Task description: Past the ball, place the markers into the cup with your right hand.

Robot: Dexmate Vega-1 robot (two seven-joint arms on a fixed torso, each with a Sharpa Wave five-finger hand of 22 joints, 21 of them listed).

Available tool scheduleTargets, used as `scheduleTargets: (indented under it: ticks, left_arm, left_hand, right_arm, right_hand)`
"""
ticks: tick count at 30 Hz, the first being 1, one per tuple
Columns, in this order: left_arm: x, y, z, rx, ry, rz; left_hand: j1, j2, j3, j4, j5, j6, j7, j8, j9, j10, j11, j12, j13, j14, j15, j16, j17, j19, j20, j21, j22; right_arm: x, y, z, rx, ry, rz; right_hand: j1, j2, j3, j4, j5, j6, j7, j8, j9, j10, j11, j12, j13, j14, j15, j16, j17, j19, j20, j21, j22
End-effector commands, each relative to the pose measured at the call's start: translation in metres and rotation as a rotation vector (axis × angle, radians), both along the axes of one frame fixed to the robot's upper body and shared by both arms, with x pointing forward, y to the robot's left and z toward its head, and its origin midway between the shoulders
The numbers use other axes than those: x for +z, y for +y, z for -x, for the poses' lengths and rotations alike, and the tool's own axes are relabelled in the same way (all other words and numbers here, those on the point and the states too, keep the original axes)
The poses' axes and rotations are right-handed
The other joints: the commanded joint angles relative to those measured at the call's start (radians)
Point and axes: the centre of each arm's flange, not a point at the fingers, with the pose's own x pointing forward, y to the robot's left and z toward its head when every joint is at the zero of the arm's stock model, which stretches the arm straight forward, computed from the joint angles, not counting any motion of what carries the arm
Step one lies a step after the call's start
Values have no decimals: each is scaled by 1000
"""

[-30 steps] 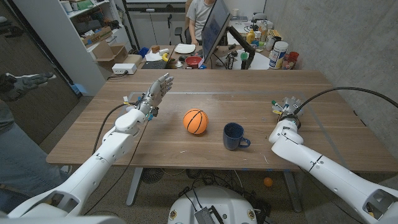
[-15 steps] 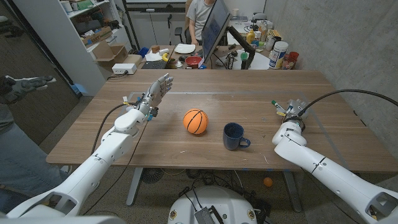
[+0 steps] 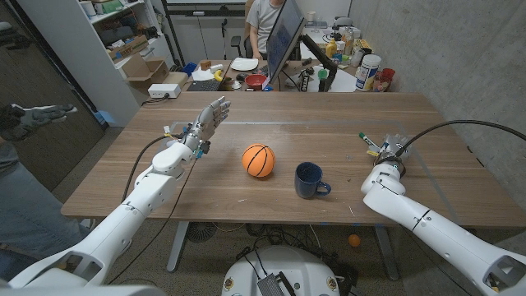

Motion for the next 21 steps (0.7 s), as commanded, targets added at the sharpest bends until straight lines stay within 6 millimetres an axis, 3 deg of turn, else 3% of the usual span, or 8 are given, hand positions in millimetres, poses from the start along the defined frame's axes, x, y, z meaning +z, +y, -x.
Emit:
scheduleTargets:
  ticks: [1,6,21]
  left_arm:
    - [-1,0,-1,6,5,2]
    - [-1,1,-1,8,7,5]
    - [0,0,-2,11,8,3]
  left_hand:
    - [10,4,1,2,2,9,-2,7,4,9,-2,3,3,-7,2,4,5,-2,2,7,4]
    - [10,4,1,2,2,9,-3,7,4,9,-2,3,3,-7,3,4,5,-2,2,7,4]
    - [11,4,1,2,2,10,-2,7,4,8,-3,3,3,-7,3,4,5,-4,3,6,4]
  right_arm:
    - [-9,-2,-6,-14,-12,2]
    - [-11,-2,-8,-10,-20,1]
    - [-15,-5,-14,-5,-27,-25]
  right_hand:
    - [14,1,7,-1,2,14,-5,7,4,19,-2,7,3,15,-2,5,0,10,4,5,3]
    - [25,0,12,0,3,45,-11,14,6,55,-14,15,3,47,-28,13,0,35,2,9,3]
    - [43,2,20,-2,4,70,-19,18,8,82,-17,18,4,77,-32,18,-1,74,2,17,4]
